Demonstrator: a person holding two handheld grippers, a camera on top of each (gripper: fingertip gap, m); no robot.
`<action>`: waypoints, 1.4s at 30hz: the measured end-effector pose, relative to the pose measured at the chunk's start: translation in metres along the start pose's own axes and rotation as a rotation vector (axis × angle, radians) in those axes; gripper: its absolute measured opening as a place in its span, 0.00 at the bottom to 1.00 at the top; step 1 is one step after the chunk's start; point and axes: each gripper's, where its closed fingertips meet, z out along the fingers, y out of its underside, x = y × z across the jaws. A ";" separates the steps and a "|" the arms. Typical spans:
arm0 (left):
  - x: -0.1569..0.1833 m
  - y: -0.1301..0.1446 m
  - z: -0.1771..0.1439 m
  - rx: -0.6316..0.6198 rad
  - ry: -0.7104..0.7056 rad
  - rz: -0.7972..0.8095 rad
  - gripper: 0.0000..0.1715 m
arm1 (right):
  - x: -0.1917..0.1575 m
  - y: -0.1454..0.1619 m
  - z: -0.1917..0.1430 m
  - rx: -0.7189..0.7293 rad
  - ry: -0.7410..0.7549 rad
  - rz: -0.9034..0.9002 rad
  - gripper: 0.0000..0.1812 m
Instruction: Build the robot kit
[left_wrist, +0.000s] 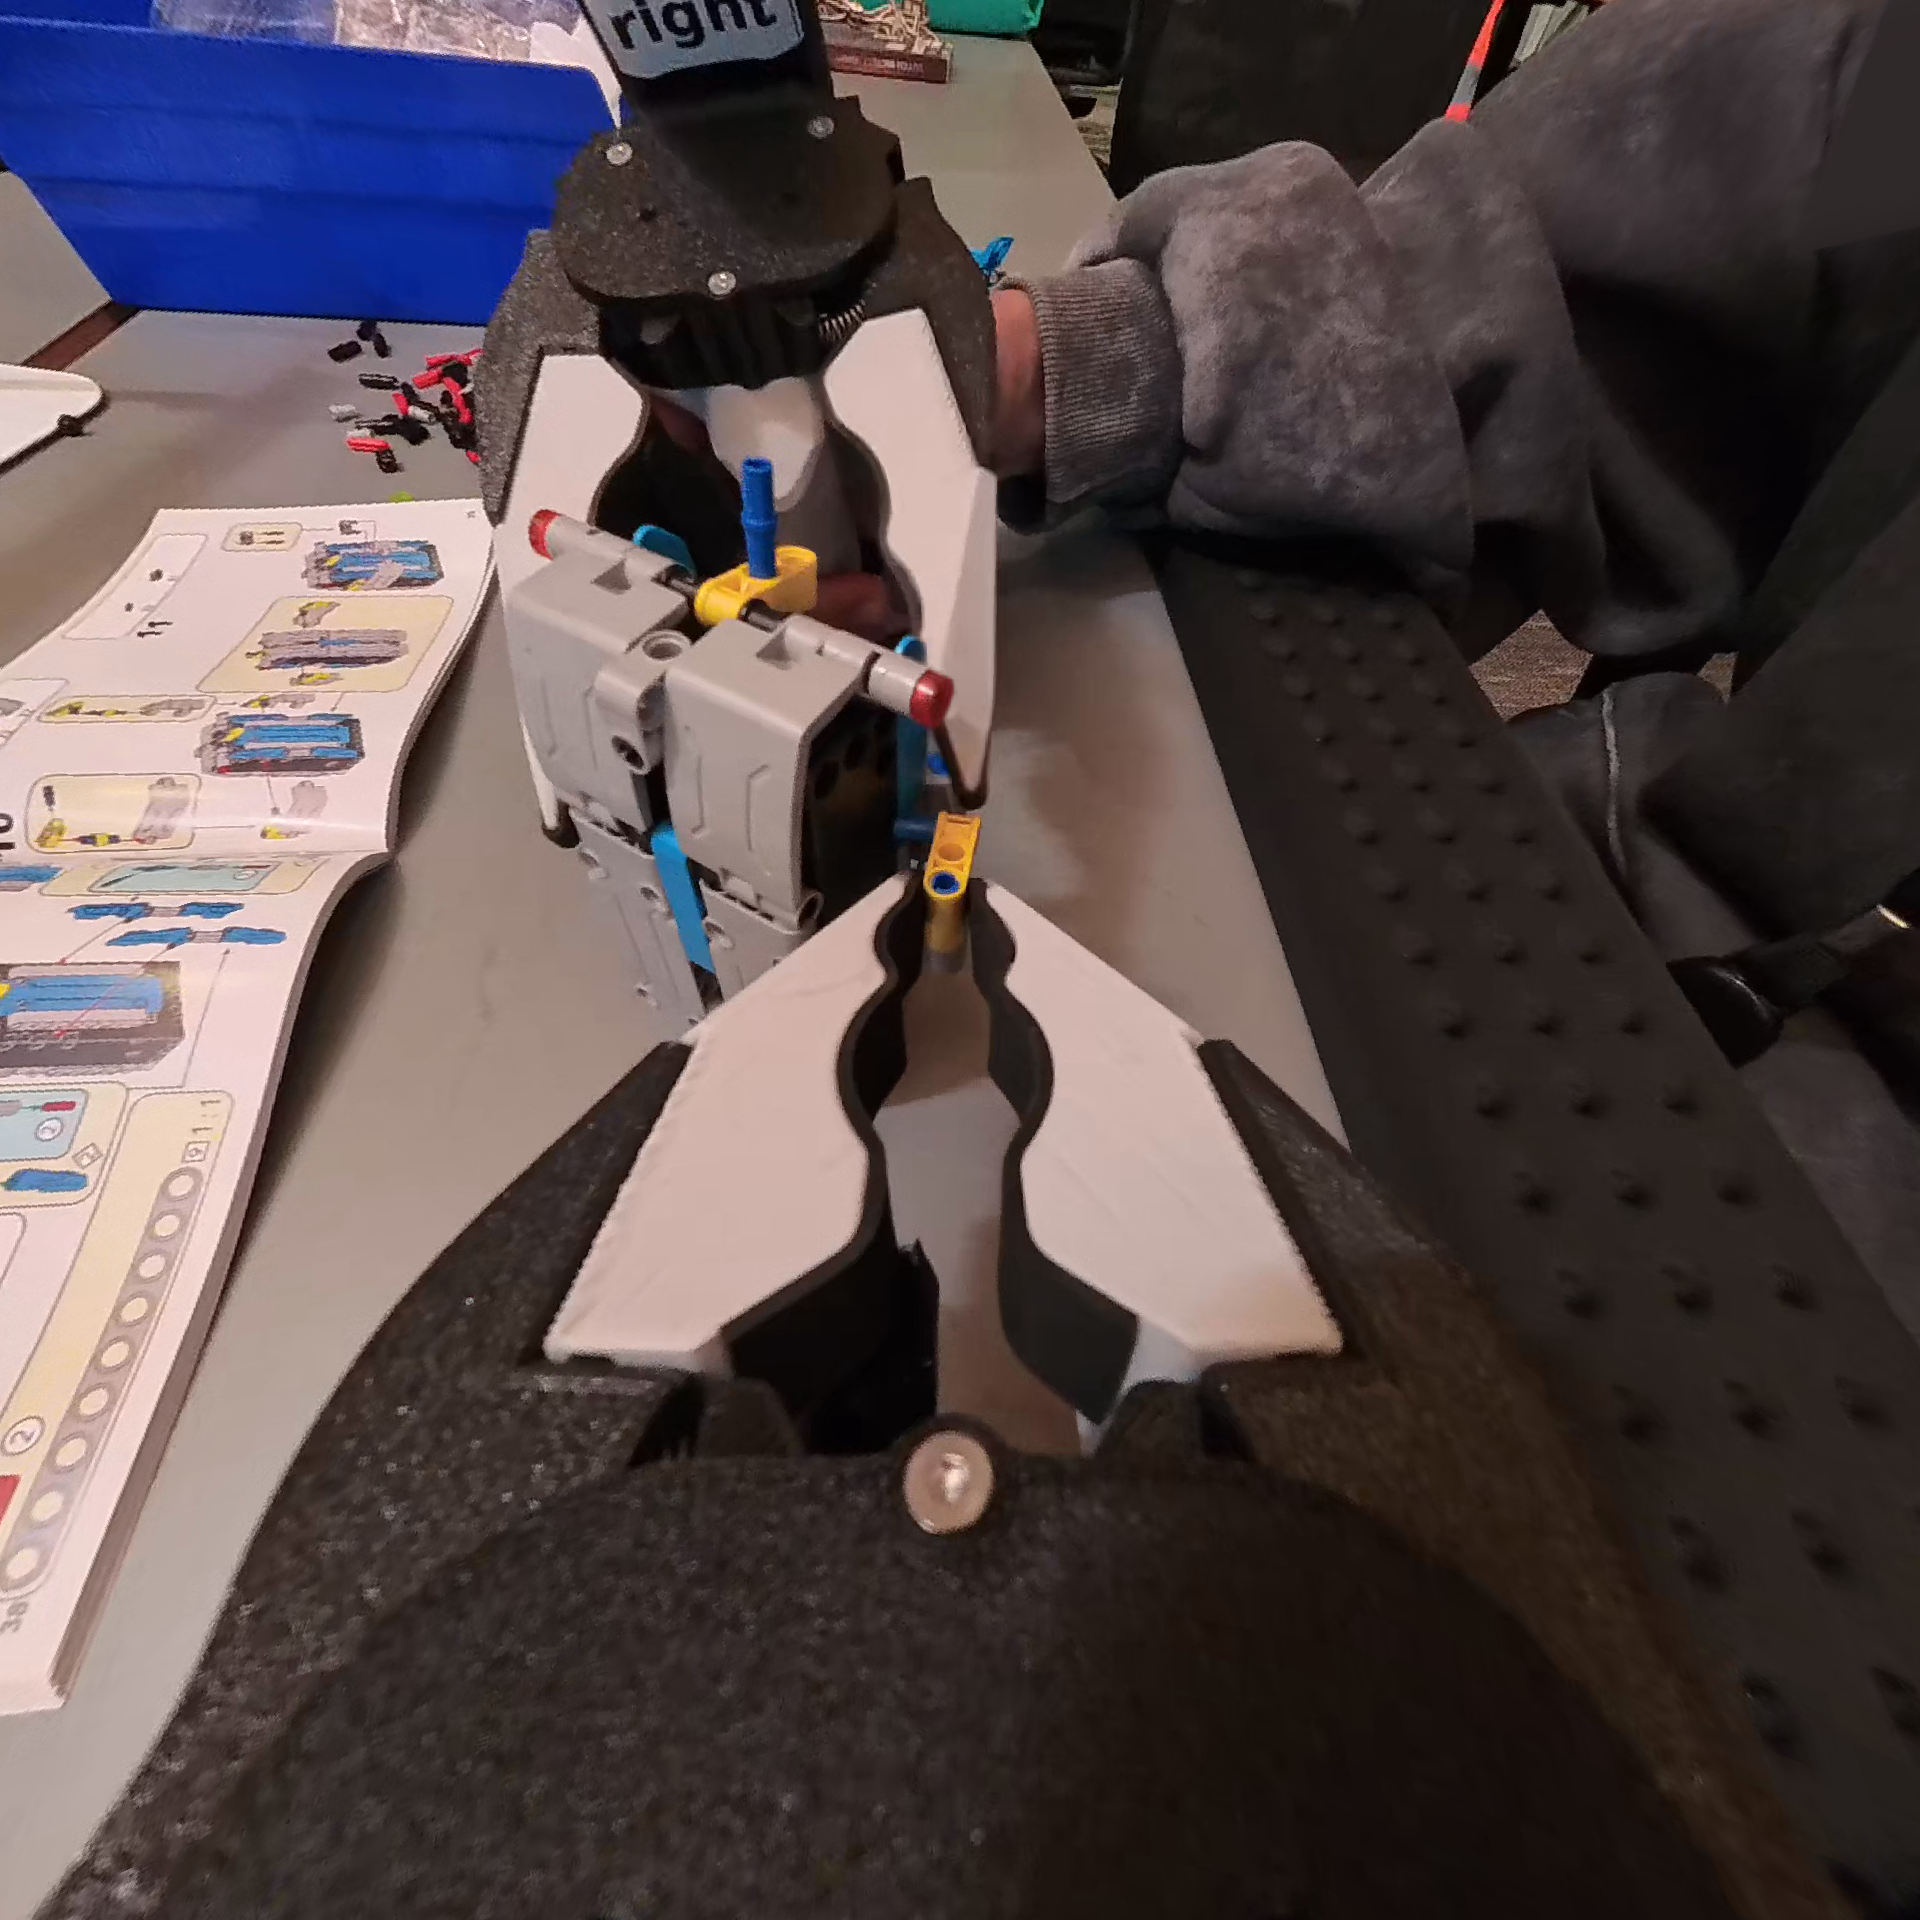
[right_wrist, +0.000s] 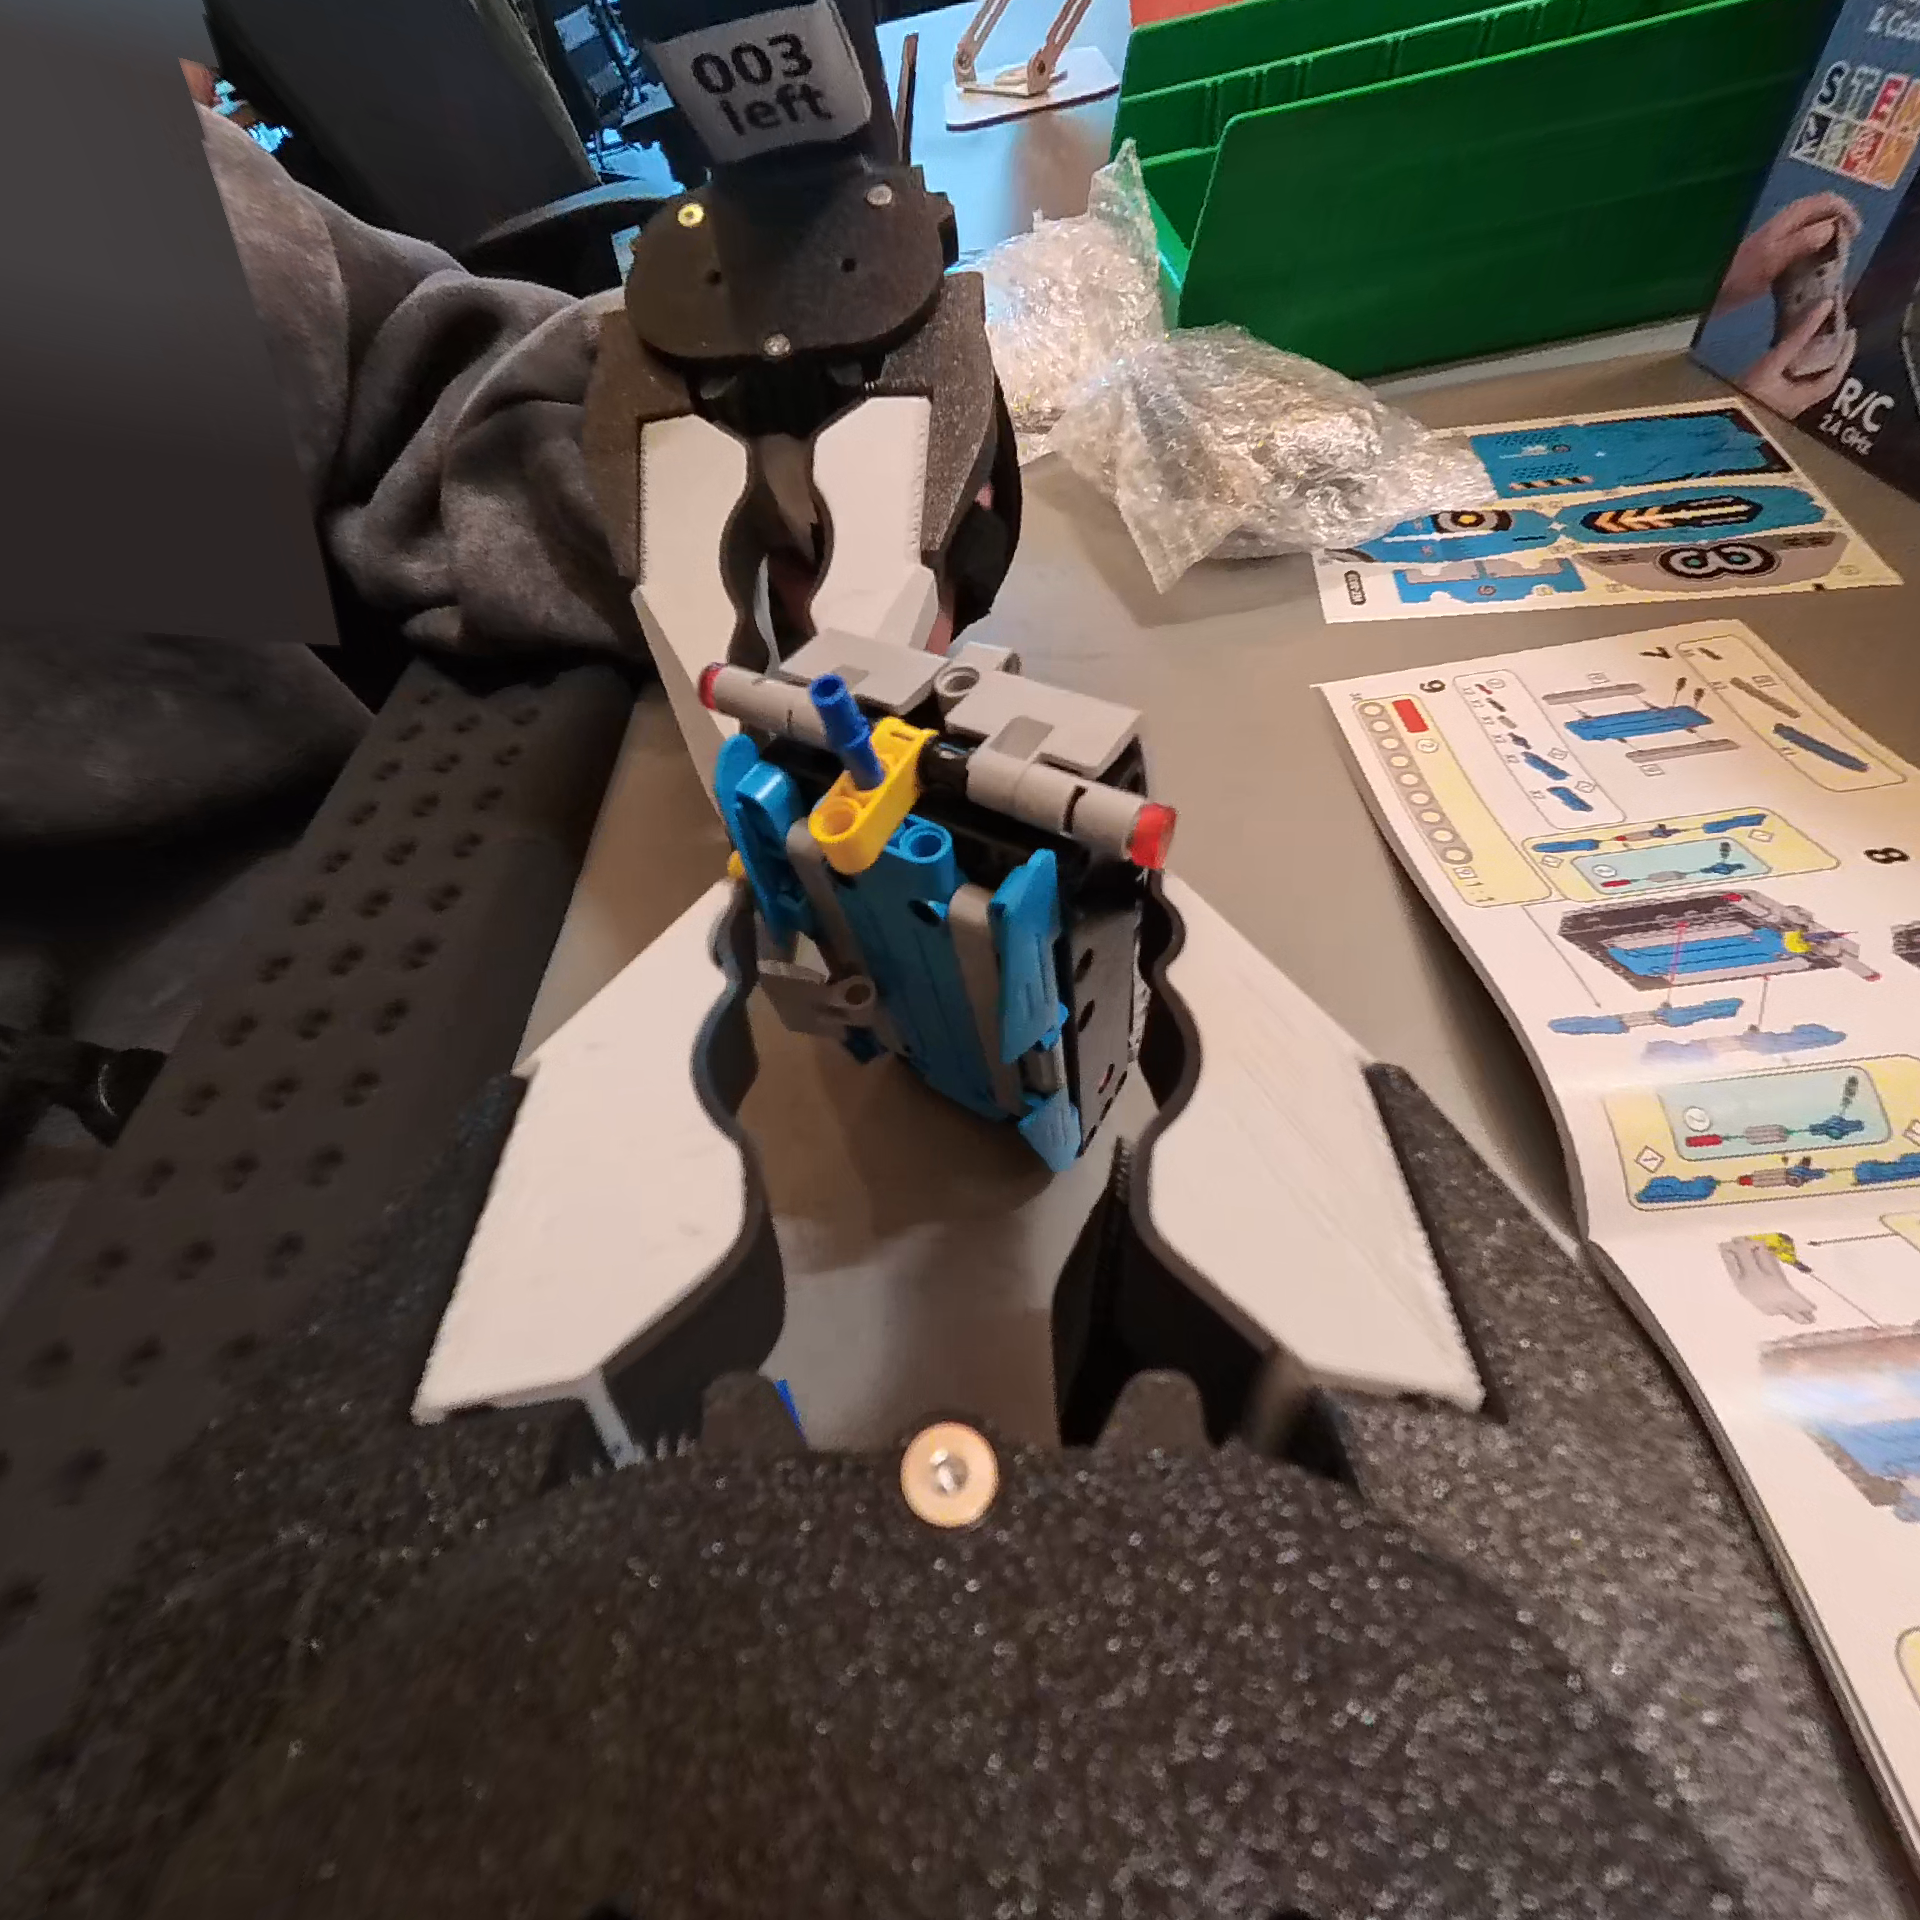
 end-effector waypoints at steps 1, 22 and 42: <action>0.000 0.000 -0.001 0.002 -0.001 0.003 0.04 | -0.001 0.000 0.001 0.000 -0.006 0.003 0.43; 0.015 0.000 -0.001 0.002 0.091 0.004 0.04 | -0.018 0.002 0.001 -0.012 -0.107 0.004 0.40; 0.015 -0.002 0.002 0.002 0.072 -0.025 0.04 | -0.018 0.003 0.009 -0.063 0.102 -0.024 0.44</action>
